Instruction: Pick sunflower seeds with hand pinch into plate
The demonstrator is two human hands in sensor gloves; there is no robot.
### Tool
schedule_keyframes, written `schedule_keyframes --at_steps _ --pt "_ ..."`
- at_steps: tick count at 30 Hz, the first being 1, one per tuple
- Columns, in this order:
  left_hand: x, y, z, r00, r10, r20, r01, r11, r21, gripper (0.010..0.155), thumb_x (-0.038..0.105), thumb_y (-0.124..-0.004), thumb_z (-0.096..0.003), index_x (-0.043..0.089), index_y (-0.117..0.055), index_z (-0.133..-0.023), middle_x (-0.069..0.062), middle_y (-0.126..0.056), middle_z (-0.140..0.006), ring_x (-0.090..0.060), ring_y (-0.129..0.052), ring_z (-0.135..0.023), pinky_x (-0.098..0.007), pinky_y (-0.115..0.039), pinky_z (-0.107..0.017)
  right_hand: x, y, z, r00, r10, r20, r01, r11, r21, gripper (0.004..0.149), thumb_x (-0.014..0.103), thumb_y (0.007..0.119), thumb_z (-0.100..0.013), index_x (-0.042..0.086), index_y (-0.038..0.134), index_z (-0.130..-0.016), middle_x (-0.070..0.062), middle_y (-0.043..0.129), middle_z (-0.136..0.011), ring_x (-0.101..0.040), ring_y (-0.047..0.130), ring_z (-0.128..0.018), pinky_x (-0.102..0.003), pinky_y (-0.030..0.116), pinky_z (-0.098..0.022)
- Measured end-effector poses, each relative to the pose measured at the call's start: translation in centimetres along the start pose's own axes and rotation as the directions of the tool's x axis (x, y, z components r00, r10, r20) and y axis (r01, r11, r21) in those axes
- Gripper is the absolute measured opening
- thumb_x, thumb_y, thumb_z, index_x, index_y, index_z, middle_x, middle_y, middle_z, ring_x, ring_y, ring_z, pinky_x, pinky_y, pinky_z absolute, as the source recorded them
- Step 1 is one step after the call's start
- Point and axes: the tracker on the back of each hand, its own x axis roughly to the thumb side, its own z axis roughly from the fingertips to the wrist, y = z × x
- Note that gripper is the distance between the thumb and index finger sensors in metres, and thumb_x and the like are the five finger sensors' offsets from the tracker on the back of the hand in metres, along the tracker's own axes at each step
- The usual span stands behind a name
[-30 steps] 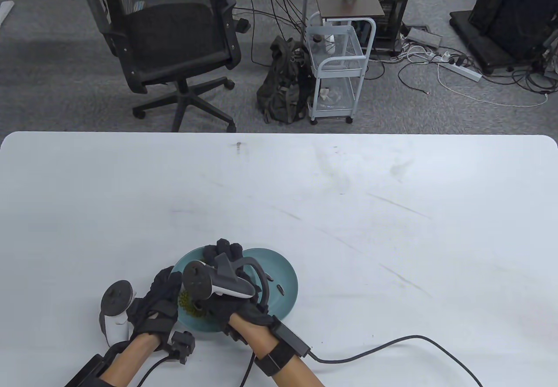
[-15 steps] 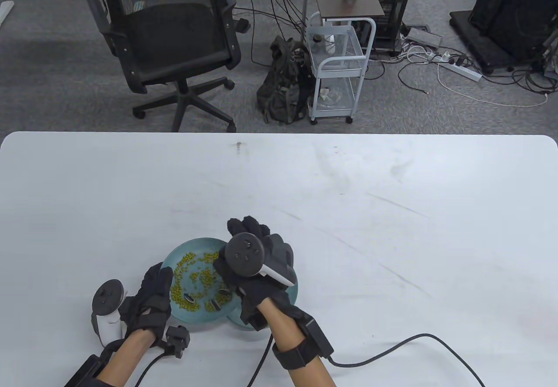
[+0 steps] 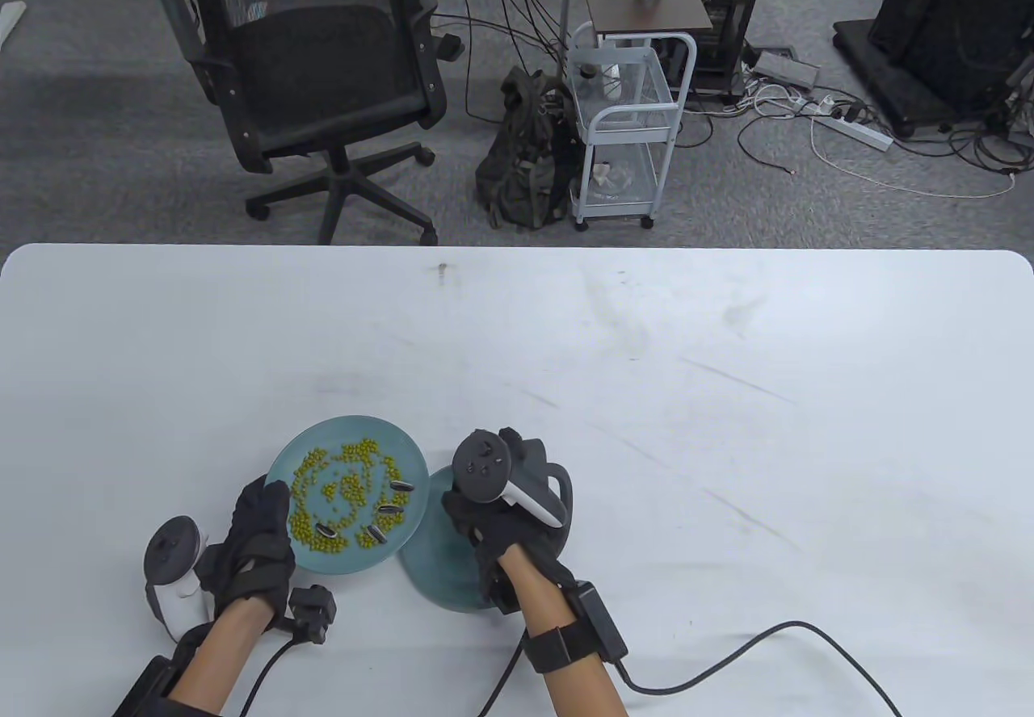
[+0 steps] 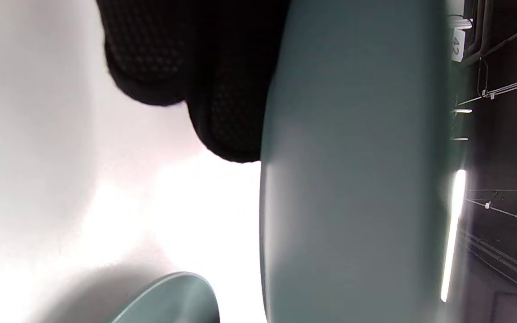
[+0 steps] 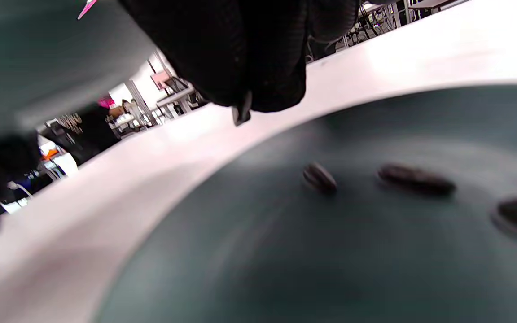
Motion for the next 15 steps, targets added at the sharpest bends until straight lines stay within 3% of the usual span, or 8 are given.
schedule_keyframes --at_steps 5,15 --pt "-0.1 -0.2 0.0 1.000 -0.001 -0.008 0.001 1.000 -0.005 0.046 0.043 -0.056 -0.0634 0.018 -0.044 -0.100 -0.003 -0.085 -0.081 -0.016 -0.104 -0.046 -0.035 -0.087 -0.041 0.5 2.0 -0.6 0.989 0.148 -0.002 -0.148 0.988 0.035 0.032 0.025 0.090 -0.053 -0.001 0.092 -0.073 -0.034 0.048 -0.111 -0.067 0.034 -0.098 -0.078 0.030 -0.065" --pt "-0.2 -0.3 0.0 1.000 -0.006 -0.013 0.005 1.000 -0.013 0.046 0.042 -0.057 -0.0632 0.017 -0.044 -0.099 -0.003 -0.085 -0.080 -0.016 -0.104 -0.046 -0.036 -0.087 -0.040 0.5 2.3 -0.7 0.992 0.126 -0.013 -0.125 0.991 0.037 0.035 0.025 0.089 -0.054 -0.002 0.091 -0.076 -0.034 0.047 -0.111 -0.067 0.034 -0.098 -0.078 0.029 -0.065"
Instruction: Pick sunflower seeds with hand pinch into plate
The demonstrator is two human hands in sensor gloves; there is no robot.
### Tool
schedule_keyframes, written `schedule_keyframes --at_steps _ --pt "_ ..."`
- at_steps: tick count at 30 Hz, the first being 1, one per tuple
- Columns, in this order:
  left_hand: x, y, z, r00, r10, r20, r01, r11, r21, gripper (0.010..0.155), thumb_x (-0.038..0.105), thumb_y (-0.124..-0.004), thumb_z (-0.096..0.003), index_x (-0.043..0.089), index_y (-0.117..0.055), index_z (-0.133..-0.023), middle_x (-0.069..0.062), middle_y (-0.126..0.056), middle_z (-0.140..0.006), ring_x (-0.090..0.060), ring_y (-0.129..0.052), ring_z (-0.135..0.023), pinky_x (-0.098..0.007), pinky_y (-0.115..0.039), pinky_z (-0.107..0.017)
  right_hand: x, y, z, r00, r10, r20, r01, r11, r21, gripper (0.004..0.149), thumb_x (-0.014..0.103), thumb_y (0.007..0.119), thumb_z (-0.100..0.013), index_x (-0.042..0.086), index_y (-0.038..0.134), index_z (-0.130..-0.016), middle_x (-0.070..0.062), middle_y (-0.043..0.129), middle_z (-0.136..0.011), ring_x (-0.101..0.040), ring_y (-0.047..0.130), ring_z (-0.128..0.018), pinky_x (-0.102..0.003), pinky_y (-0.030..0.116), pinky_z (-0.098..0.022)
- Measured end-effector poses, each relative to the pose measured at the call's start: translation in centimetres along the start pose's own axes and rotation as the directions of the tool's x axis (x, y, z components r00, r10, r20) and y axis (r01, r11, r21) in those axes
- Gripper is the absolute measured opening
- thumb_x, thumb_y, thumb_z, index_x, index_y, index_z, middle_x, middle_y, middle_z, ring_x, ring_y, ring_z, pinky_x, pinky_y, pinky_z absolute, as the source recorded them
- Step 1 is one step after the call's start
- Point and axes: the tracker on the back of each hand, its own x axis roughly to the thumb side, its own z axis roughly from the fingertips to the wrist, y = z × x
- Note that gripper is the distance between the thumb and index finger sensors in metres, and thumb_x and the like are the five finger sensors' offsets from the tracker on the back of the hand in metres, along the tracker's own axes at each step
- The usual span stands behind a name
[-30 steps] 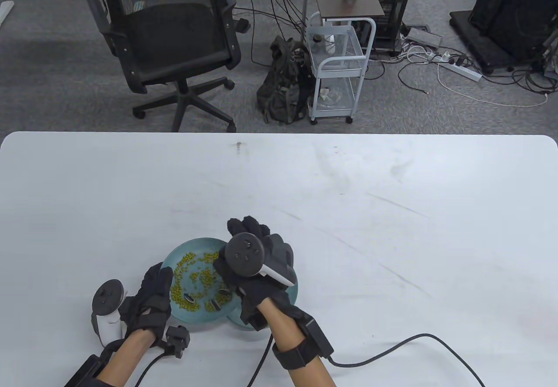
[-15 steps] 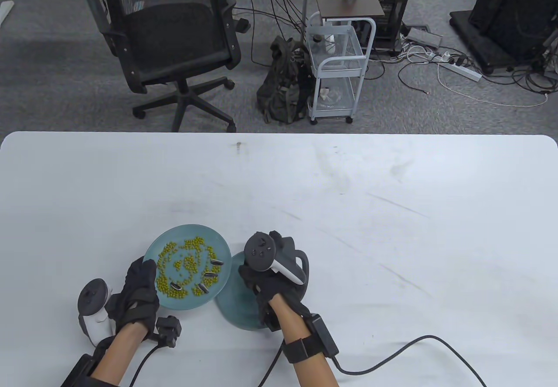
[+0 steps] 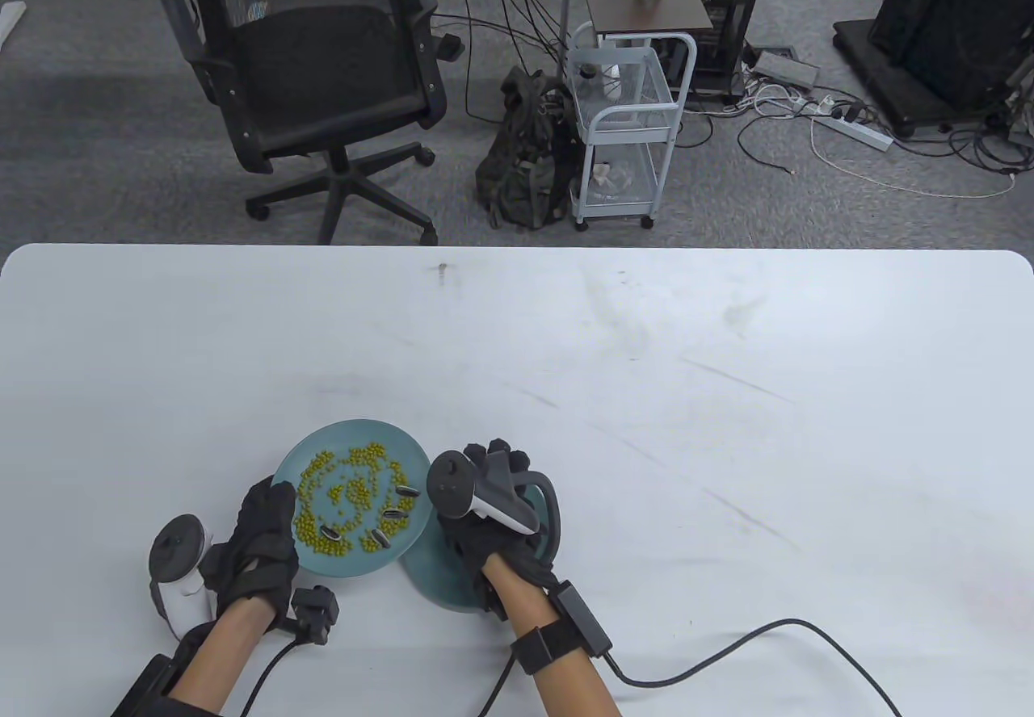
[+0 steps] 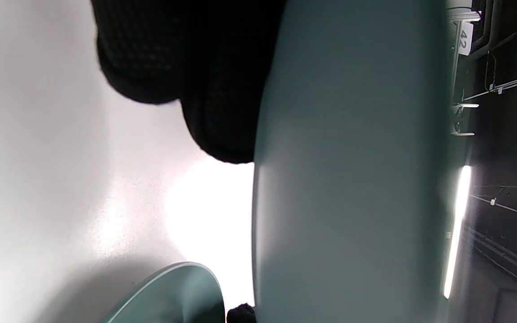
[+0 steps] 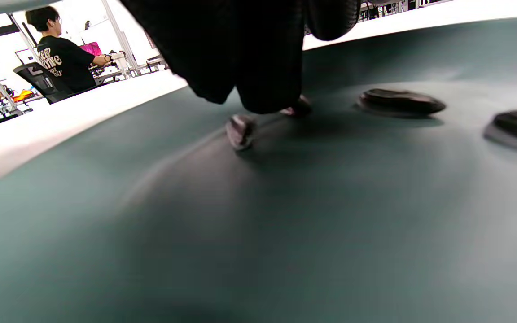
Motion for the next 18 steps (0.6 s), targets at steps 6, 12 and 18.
schedule_keyframes --at_steps 6,12,18 --pt "-0.1 0.0 0.0 1.000 0.002 0.002 -0.002 1.000 -0.001 0.046 0.042 -0.057 -0.0631 0.017 -0.044 -0.099 -0.004 -0.085 -0.080 -0.016 -0.104 -0.045 -0.036 -0.087 -0.040 -0.4 -0.7 0.3 0.999 -0.042 -0.013 0.042 0.999 -0.028 0.037 0.025 0.089 -0.054 -0.004 0.090 -0.078 -0.035 0.046 -0.111 -0.067 0.033 -0.098 -0.078 0.028 -0.065" --pt "-0.1 -0.1 -0.1 1.000 0.003 0.000 -0.003 1.000 -0.003 0.046 0.042 -0.057 -0.0631 0.017 -0.045 -0.099 -0.003 -0.085 -0.080 -0.017 -0.104 -0.045 -0.036 -0.087 -0.040 -0.8 -1.1 0.3 0.997 -0.078 -0.026 0.077 0.996 -0.038 0.037 0.024 0.089 -0.054 -0.004 0.090 -0.078 -0.035 0.046 -0.111 -0.068 0.033 -0.098 -0.078 0.028 -0.065" --pt "-0.1 -0.1 -0.1 1.000 0.003 -0.003 -0.003 1.000 -0.008 0.046 0.042 -0.057 -0.0631 0.017 -0.045 -0.099 -0.004 -0.085 -0.080 -0.017 -0.104 -0.045 -0.036 -0.087 -0.040 -1.1 -1.5 0.4 0.993 -0.109 -0.039 0.107 0.993 -0.056 0.037 0.024 0.090 -0.054 -0.004 0.090 -0.078 -0.035 0.046 -0.111 -0.068 0.032 -0.098 -0.078 0.028 -0.065"
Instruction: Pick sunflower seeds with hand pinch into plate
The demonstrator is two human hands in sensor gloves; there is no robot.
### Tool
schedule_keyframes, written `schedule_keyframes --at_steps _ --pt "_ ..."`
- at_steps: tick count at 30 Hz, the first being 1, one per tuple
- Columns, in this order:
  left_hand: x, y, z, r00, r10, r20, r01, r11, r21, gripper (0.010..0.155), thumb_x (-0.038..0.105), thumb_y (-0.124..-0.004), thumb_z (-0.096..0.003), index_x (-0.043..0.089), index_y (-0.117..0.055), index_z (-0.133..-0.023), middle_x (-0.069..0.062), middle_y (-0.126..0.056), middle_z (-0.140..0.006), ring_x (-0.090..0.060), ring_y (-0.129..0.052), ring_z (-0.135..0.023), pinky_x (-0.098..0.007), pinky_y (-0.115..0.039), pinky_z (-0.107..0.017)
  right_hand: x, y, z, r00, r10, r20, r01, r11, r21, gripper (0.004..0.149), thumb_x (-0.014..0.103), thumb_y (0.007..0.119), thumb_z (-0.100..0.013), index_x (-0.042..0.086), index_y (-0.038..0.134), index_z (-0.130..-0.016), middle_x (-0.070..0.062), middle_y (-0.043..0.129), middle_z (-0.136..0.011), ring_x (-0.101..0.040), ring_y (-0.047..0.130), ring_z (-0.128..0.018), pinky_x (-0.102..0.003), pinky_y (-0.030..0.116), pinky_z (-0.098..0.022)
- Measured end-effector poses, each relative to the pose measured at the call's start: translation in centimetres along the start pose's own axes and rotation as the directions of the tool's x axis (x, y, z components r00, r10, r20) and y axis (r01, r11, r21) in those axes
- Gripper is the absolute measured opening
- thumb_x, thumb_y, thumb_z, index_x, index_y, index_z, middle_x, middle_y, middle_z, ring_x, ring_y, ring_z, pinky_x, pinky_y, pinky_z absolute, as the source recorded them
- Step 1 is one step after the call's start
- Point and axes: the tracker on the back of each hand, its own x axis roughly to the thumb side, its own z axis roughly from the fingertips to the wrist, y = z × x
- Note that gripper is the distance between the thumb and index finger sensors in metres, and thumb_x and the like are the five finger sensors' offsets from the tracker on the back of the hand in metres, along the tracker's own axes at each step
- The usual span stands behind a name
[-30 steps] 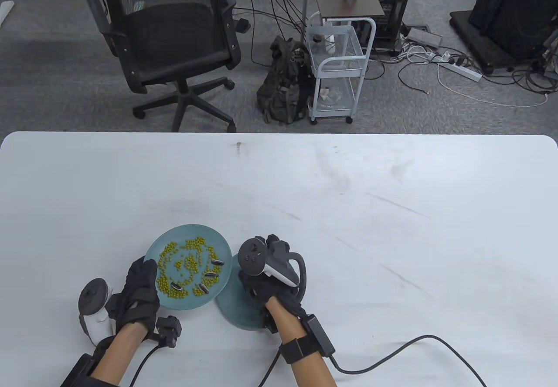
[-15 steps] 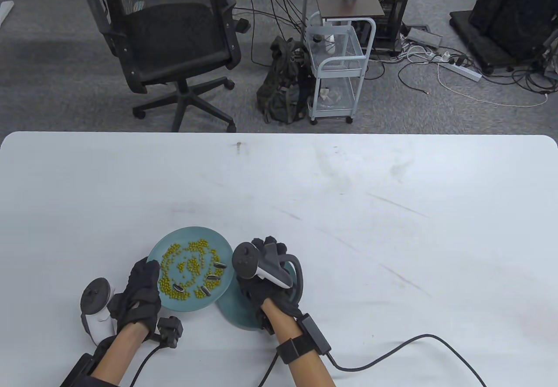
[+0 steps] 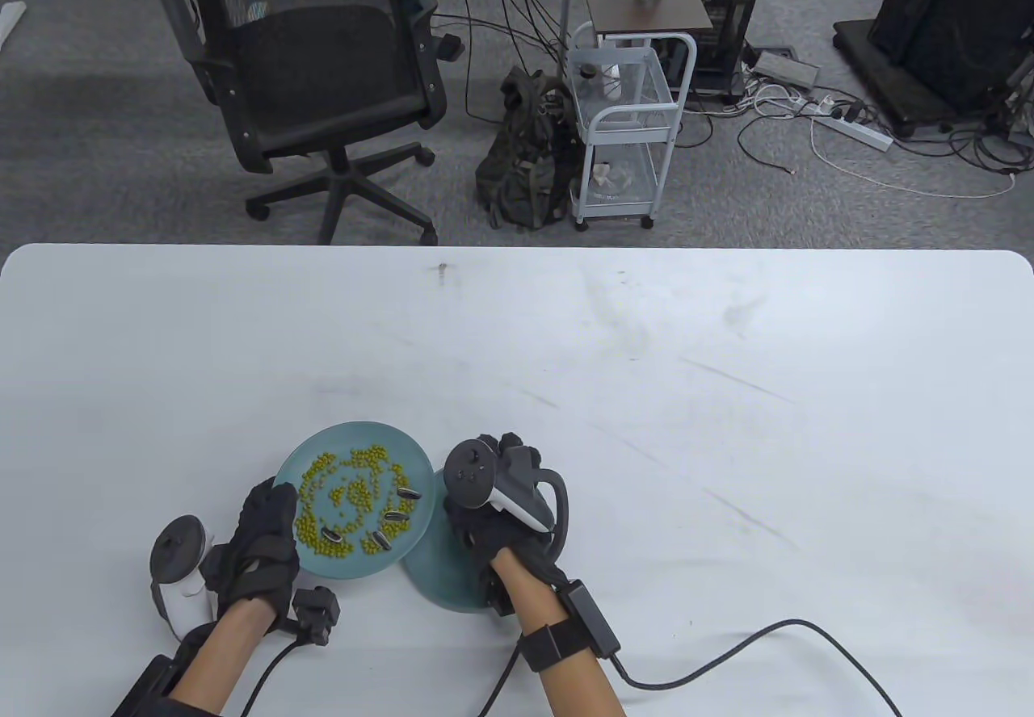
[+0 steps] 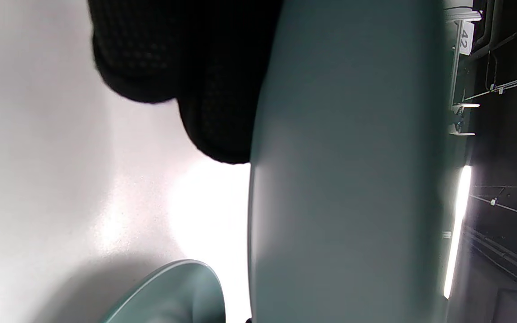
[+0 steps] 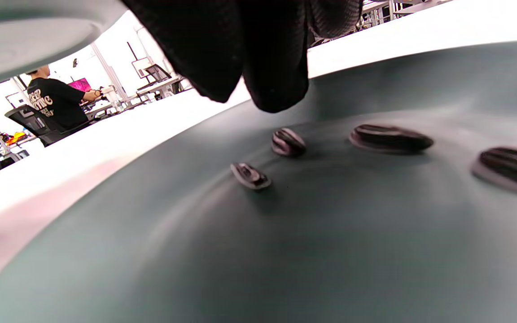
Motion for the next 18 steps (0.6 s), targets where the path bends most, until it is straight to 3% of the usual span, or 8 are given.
schedule_keyframes --at_steps 7,12,18 --pt "0.1 -0.5 0.2 1.000 -0.003 0.008 0.003 0.999 -0.034 0.046 0.042 -0.058 -0.0629 0.016 -0.045 -0.099 -0.004 -0.085 -0.080 -0.018 -0.104 -0.045 -0.037 -0.086 -0.039 -0.3 -2.2 0.5 0.997 -0.073 -0.025 0.070 0.992 -0.102 0.038 0.024 0.090 -0.053 -0.005 0.090 -0.078 -0.036 0.046 -0.111 -0.068 0.033 -0.098 -0.078 0.028 -0.065" --pt "0.3 -1.6 0.7 0.999 -0.021 0.026 0.023 0.995 -0.094 0.046 0.042 -0.058 -0.0629 0.016 -0.045 -0.099 -0.004 -0.085 -0.080 -0.018 -0.104 -0.045 -0.037 -0.086 -0.039 0.3 -5.4 1.5 0.998 -0.069 0.002 0.068 0.976 -0.207 0.039 0.024 0.090 -0.054 -0.005 0.090 -0.079 -0.036 0.046 -0.111 -0.068 0.033 -0.098 -0.078 0.028 -0.065" --pt "0.2 -1.8 0.7 0.999 -0.025 0.023 0.028 0.994 -0.106 0.046 0.041 -0.058 -0.0629 0.016 -0.045 -0.099 -0.005 -0.085 -0.080 -0.018 -0.103 -0.045 -0.038 -0.086 -0.039 2.4 -7.2 2.7 0.993 -0.088 0.083 0.104 0.971 -0.217 0.040 0.025 0.089 -0.054 -0.006 0.090 -0.079 -0.037 0.046 -0.111 -0.069 0.032 -0.098 -0.079 0.028 -0.065"
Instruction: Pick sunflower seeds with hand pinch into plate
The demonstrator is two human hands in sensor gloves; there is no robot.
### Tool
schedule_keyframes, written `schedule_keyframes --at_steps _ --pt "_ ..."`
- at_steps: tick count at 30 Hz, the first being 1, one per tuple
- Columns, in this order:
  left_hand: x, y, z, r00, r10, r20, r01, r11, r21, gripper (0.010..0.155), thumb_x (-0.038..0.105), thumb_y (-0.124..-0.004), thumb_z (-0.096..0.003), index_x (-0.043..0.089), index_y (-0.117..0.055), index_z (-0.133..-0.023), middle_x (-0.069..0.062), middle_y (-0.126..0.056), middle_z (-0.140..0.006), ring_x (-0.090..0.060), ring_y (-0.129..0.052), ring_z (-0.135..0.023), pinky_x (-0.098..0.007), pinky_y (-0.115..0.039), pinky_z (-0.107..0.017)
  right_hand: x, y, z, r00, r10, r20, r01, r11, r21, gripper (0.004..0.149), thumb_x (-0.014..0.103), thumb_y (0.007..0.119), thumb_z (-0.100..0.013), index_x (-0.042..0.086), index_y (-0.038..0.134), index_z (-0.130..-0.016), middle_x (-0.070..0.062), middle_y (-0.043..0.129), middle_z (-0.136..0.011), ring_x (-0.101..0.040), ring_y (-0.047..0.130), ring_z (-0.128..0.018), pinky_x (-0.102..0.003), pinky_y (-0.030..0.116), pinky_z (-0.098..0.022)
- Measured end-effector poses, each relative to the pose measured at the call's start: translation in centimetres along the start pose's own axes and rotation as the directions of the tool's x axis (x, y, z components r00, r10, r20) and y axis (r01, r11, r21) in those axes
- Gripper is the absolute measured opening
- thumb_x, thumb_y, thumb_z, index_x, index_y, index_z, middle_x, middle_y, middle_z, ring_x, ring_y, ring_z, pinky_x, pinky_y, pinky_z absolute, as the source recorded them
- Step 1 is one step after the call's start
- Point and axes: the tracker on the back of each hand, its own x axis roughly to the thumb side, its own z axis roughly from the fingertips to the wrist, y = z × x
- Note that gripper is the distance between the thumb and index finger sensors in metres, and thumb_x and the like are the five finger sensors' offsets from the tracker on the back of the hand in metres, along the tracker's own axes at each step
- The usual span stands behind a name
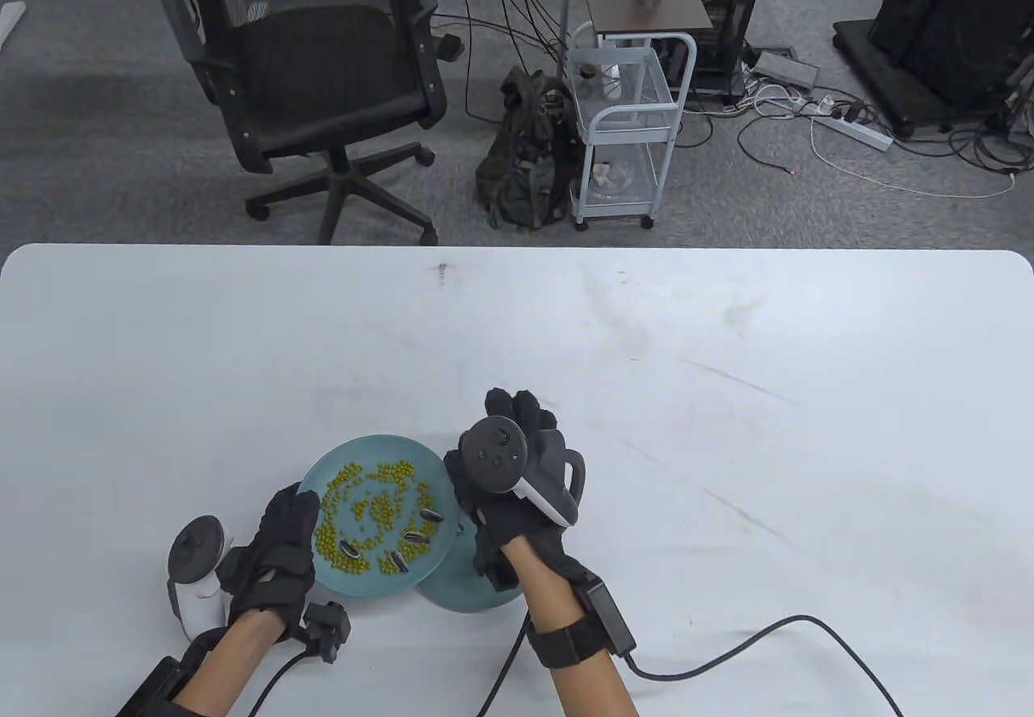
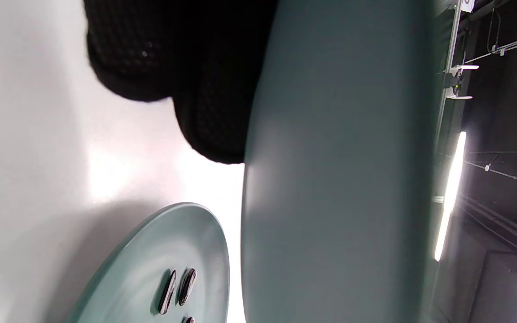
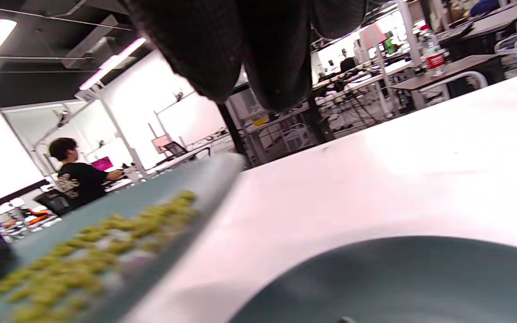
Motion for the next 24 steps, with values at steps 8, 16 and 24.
schedule_keyframes --at_steps 8,16,24 --pt "-0.3 -0.8 0.2 1.000 -0.020 -0.004 0.020 0.999 -0.040 0.047 0.040 -0.056 -0.0627 0.014 -0.042 -0.099 -0.007 -0.083 -0.081 -0.019 -0.103 -0.046 -0.039 -0.085 -0.040 6.2 1.8 1.6 0.977 -0.001 0.211 -0.021 0.994 0.103 0.040 0.026 0.089 -0.055 -0.006 0.090 -0.079 -0.037 0.046 -0.111 -0.069 0.032 -0.098 -0.079 0.028 -0.065" --pt "-0.2 -1.4 0.3 0.999 -0.044 0.012 0.044 0.997 -0.069 0.047 0.040 -0.056 -0.0626 0.014 -0.043 -0.099 -0.007 -0.083 -0.080 -0.020 -0.103 -0.046 -0.039 -0.085 -0.040 9.3 5.5 2.7 0.946 0.102 0.309 -0.192 0.941 0.279 0.041 0.029 0.089 -0.055 -0.005 0.090 -0.079 -0.037 0.045 -0.112 -0.069 0.030 -0.098 -0.079 0.027 -0.065" --pt "-0.7 -1.8 0.3 0.998 -0.066 0.000 0.065 0.994 -0.084 0.046 0.039 -0.057 -0.0625 0.014 -0.043 -0.099 -0.007 -0.084 -0.080 -0.020 -0.103 -0.045 -0.039 -0.085 -0.040 9.7 7.4 2.9 0.917 0.228 0.328 -0.334 0.887 0.319 0.043 0.029 0.092 -0.053 -0.005 0.091 -0.079 -0.037 0.044 -0.112 -0.070 0.028 -0.099 -0.079 0.025 -0.065"
